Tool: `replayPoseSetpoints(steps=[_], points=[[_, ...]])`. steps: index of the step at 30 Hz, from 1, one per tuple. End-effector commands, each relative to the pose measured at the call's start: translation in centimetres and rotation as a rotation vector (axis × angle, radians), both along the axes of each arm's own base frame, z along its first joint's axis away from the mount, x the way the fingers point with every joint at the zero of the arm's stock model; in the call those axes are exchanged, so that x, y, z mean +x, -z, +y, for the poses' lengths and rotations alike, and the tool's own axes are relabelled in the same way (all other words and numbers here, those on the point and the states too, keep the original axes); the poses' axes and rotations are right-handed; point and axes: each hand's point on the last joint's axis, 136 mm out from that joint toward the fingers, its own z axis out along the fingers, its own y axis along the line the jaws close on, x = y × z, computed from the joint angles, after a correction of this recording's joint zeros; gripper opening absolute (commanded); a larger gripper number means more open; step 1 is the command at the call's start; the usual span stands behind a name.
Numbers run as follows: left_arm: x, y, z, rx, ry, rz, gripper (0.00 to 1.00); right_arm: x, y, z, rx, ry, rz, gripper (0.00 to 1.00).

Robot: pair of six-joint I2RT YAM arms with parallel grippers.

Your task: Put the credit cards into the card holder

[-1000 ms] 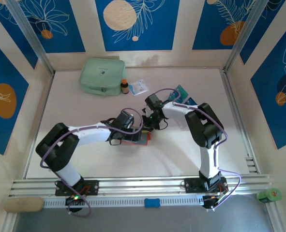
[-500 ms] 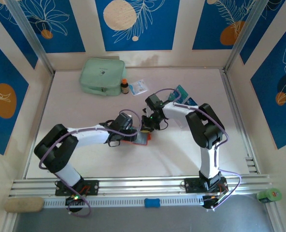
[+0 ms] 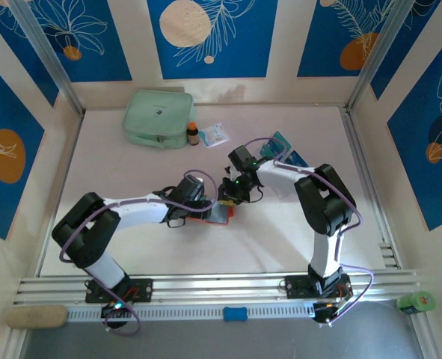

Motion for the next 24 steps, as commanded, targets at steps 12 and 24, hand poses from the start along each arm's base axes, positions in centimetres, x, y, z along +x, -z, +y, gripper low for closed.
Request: replayPoseSetpoints(steps=[12,24], points=[[-1.3,0.4,-0.2,-0.023,0.028,0.032,0.72,-0.9,0.4,2.0,0.068,-0.008,0.081,0.28],[-0.6,-4.5,0.5,-0.079,-0.011,-0.072,0.92,-0.4,-3.9,3.9,0.188,0.008,0.052,0.29]])
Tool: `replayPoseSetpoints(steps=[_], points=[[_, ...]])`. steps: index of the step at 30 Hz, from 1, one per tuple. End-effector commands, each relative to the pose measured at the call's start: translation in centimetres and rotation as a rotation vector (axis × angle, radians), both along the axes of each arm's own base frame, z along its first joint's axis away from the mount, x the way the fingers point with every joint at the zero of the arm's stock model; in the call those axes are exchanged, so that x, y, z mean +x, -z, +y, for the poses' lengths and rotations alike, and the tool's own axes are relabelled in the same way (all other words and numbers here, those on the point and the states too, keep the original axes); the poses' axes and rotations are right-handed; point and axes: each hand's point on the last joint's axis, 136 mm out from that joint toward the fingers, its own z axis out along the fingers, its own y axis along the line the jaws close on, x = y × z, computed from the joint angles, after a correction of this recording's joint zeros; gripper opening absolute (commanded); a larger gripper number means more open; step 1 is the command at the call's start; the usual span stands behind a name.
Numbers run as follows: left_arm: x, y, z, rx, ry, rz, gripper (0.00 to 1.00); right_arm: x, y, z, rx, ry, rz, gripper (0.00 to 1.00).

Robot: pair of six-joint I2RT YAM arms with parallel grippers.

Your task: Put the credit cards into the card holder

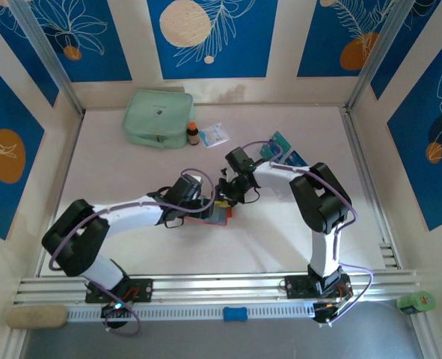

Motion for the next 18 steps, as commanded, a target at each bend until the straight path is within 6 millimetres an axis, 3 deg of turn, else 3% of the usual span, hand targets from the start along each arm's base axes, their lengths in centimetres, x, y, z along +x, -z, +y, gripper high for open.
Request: replayPoseSetpoints(steps=[1,8,18], points=[[-0.4,-1.6,0.8,-0.008,-0.012,-0.024,0.93,0.1,-3.8,1.9,0.092,-0.011,-0.030,0.30],[-0.5,-4.2,2.7,-0.042,-0.061,-0.084,0.97,0.3,-5.0,4.0,0.108,-0.025,-0.042,0.49],[-1.2,-4.8,5.0,-0.046,-0.102,-0.102,0.97,1.1,-3.3,7.1,0.096,-0.041,-0.014,0.53]])
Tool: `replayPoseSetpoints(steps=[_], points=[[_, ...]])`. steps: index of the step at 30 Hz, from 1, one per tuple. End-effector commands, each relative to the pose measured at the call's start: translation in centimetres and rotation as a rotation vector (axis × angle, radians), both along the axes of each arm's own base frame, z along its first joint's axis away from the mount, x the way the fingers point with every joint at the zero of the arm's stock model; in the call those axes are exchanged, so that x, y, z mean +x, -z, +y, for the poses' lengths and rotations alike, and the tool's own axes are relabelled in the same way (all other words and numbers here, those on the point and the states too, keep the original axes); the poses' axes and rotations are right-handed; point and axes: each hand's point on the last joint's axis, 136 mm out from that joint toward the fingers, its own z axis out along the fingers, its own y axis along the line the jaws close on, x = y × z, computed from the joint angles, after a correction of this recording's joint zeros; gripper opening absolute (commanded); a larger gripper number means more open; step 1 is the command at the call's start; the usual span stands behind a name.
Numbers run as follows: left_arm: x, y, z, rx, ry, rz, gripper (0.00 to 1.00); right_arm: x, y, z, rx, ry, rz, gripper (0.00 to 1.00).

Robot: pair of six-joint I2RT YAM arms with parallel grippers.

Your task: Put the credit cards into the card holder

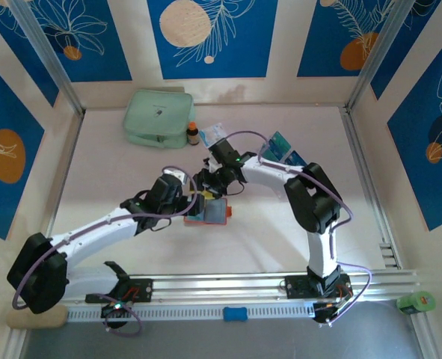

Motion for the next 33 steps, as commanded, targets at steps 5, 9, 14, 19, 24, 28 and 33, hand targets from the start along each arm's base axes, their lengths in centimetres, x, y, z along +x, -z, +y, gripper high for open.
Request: replayPoseSetpoints(steps=[5,9,14,19,24,28,33], points=[[-0.5,0.4,2.0,0.021,-0.047,0.011,0.98,0.0,1.9,1.9,0.004,-0.005,0.066,0.53],[-0.6,0.8,2.3,0.031,-0.053,0.022,0.99,-0.1,2.5,2.2,0.012,-0.007,0.087,0.53],[-0.5,1.6,2.4,0.039,-0.059,0.032,1.00,0.2,2.0,2.0,0.028,-0.004,0.084,0.53],[-0.2,2.8,2.1,0.048,-0.054,0.045,1.00,0.6,0.8,1.7,0.050,0.002,0.070,0.53],[0.4,4.3,1.6,0.077,-0.043,0.065,1.00,0.9,-0.4,1.1,0.063,0.009,0.053,0.53],[1.0,5.3,1.6,0.108,-0.048,0.079,1.00,1.1,-1.5,0.2,0.070,0.024,0.033,0.53],[1.7,5.9,2.1,0.140,-0.074,0.084,1.00,1.2,-2.9,-1.4,0.069,0.041,0.004,0.53]])
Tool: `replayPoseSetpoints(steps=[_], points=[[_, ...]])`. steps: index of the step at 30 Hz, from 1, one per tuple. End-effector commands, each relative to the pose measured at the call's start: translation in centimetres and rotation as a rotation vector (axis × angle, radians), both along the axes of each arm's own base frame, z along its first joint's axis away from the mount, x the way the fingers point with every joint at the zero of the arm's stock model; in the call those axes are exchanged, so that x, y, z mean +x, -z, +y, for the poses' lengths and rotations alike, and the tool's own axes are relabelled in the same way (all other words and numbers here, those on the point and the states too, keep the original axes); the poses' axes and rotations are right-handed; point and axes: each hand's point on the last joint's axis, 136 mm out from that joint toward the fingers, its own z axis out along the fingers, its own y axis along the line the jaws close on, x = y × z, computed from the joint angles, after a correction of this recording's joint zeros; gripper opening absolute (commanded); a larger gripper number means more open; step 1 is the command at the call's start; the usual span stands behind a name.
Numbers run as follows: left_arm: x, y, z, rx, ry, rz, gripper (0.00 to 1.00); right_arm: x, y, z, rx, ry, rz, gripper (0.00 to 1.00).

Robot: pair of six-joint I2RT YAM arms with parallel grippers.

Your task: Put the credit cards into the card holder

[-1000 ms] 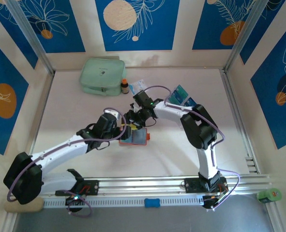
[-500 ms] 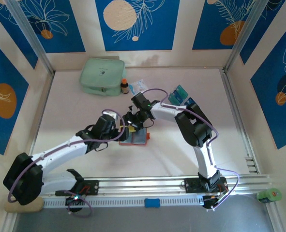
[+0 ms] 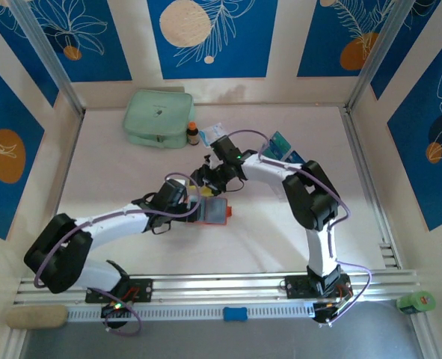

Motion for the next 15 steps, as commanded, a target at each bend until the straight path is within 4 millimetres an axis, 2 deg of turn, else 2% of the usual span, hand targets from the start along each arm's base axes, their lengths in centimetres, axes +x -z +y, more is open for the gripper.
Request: replayPoseSetpoints(steps=[1,7,10,15], points=[[1.7,-0.9,0.2,0.010,-0.029,-0.047,1.00,-0.5,-1.9,-1.5,0.003,-0.001,-0.017,0.52],[1.8,-0.4,1.2,0.027,-0.065,-0.035,1.00,0.4,-3.7,-5.9,-0.080,0.031,-0.092,0.52],[1.7,-0.3,1.4,0.026,-0.071,-0.031,1.00,1.2,-4.5,-9.4,-0.160,0.052,-0.146,0.52],[1.5,0.0,1.7,0.025,-0.077,-0.022,1.00,2.9,-5.6,-16.2,-0.340,0.097,-0.234,0.52]])
